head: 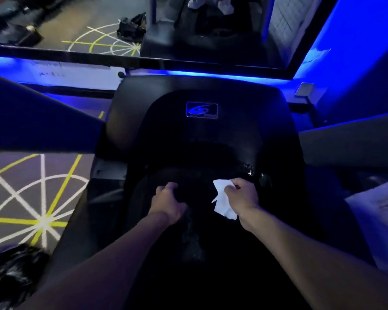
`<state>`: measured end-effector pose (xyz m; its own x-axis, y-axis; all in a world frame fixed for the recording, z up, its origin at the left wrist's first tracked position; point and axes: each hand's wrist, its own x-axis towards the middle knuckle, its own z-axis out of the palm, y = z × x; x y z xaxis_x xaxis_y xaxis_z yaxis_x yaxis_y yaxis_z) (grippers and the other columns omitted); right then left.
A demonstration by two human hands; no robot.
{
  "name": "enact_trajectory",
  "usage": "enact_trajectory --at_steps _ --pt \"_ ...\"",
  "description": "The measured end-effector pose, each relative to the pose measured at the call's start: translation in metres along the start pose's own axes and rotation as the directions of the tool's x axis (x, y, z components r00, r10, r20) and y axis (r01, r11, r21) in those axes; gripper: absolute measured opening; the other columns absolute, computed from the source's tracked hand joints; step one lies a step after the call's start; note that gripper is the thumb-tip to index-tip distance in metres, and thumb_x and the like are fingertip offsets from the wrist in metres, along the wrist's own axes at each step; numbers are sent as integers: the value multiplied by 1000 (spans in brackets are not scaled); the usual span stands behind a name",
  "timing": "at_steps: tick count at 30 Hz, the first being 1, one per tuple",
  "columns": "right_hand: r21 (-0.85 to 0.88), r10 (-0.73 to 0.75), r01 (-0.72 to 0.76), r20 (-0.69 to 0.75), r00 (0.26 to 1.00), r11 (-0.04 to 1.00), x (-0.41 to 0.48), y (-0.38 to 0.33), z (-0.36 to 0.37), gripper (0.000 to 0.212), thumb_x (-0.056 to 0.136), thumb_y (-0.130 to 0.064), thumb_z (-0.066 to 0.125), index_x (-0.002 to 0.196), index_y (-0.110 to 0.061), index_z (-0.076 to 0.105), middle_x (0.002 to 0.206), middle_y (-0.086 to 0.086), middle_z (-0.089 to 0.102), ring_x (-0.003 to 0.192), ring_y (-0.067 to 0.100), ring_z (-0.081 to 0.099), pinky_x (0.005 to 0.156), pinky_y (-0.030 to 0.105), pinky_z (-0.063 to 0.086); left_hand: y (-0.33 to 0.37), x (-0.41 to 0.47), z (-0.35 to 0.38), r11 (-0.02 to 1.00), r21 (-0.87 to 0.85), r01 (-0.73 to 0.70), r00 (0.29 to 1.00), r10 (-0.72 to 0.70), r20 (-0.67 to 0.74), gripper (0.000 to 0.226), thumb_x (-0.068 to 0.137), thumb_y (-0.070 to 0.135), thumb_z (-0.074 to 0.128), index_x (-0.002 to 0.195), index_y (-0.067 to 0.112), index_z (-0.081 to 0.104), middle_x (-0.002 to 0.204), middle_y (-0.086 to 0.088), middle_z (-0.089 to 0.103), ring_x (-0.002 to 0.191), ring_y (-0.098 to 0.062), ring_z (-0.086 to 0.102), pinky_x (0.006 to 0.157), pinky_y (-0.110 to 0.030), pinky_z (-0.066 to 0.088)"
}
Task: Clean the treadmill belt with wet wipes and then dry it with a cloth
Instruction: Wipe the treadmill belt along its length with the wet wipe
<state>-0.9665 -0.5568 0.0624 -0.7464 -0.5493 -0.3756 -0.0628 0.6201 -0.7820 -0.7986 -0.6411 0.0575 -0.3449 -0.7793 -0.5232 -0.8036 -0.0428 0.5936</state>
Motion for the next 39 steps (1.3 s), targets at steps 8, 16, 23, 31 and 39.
enact_trajectory --at_steps 8,16,23,31,39 --pt "140 -46 105 -370 928 985 150 63 37 24 83 1 49 97 6 68 94 22 69 74 24 65 56 24 43 -16 147 94 900 419 -119 993 108 51 89 78 39 73 151 31 21 160 -11 7 147 -32 10 115 -46 29" --pt "-663 -327 324 124 937 675 223 121 52 72 101 -27 40 158 -11 -1 165 9 -15 152 25 -10 124 41 5 -46 191 90 783 619 -63 982 -61 178 128 65 54 81 148 49 -16 158 1 -29 147 -32 -20 112 -67 14" --pt "-815 -432 393 198 880 426 245 114 63 67 104 -37 32 156 -4 6 164 9 -6 148 27 1 122 40 7 -57 195 86 744 666 -58 998 23 61 133 56 64 82 150 47 -12 159 3 -22 148 -29 -15 106 -74 16" --pt "-728 -423 465 262 867 503 256 101 89 69 105 -42 29 156 -2 7 165 13 -13 151 23 -16 123 38 -7 -73 198 51 678 722 -138 985 18 171 137 64 43 86 151 38 -20 159 3 -26 149 -19 -15 110 -64 23" --pt "-666 -384 564 416 824 488 232 66 170 69 106 -43 15 153 -3 -16 159 14 -29 147 22 -28 121 38 -16 -88 193 49 747 665 -4 1000 -5 12 131 69 44 84 153 3 -9 160 -20 -15 148 -37 -10 119 -44 16"
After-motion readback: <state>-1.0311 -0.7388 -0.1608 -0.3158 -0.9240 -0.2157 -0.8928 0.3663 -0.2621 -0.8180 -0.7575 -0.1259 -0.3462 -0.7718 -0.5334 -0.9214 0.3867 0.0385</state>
